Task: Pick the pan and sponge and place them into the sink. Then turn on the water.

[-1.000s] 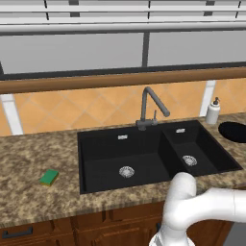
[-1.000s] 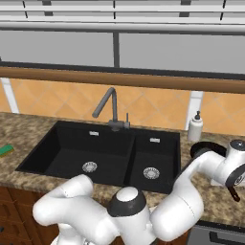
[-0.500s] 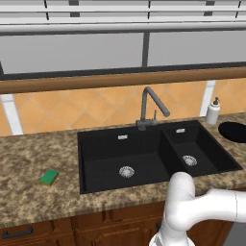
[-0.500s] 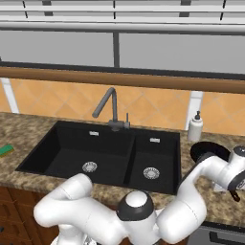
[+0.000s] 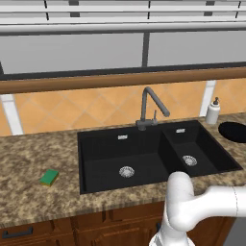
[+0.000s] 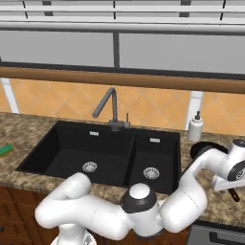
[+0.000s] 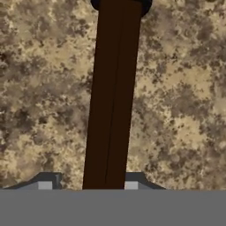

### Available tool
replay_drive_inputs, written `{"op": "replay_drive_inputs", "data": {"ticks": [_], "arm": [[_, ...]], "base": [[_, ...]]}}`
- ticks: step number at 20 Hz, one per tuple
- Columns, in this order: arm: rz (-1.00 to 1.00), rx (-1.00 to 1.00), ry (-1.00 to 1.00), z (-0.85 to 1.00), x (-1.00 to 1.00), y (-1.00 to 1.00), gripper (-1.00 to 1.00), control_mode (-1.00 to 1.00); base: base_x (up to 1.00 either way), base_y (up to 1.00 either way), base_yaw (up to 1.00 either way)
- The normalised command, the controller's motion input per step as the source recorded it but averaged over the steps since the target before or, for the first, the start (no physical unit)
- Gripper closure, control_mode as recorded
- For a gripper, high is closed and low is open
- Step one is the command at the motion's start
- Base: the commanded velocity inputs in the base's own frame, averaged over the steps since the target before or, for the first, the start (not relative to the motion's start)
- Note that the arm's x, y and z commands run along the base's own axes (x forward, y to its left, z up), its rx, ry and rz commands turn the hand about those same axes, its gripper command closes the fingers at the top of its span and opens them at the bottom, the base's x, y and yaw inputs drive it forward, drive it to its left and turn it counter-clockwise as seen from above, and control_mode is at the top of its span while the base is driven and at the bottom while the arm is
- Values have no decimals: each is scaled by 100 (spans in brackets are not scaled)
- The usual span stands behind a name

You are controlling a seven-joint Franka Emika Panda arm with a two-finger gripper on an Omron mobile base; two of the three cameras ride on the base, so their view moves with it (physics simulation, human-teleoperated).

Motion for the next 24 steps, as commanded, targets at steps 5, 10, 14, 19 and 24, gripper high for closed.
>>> {"op": "replay_drive_inputs", "data": {"ticks": [5,10,14,19,24], "arm": [[4,1,7,-52,-20,0,100,-100],[8,0,-1,-27,-18,4,100,-100],[4,-2,-13,-2,-19,4,100,-100],[2,-4,-17,14,-3,15,100,-100],[0,-3,-21,38,0,56,100,-100]], "base": [[0,0,0],[0,0,0],[0,0,0],[0,0,0],[0,0,0]]}}
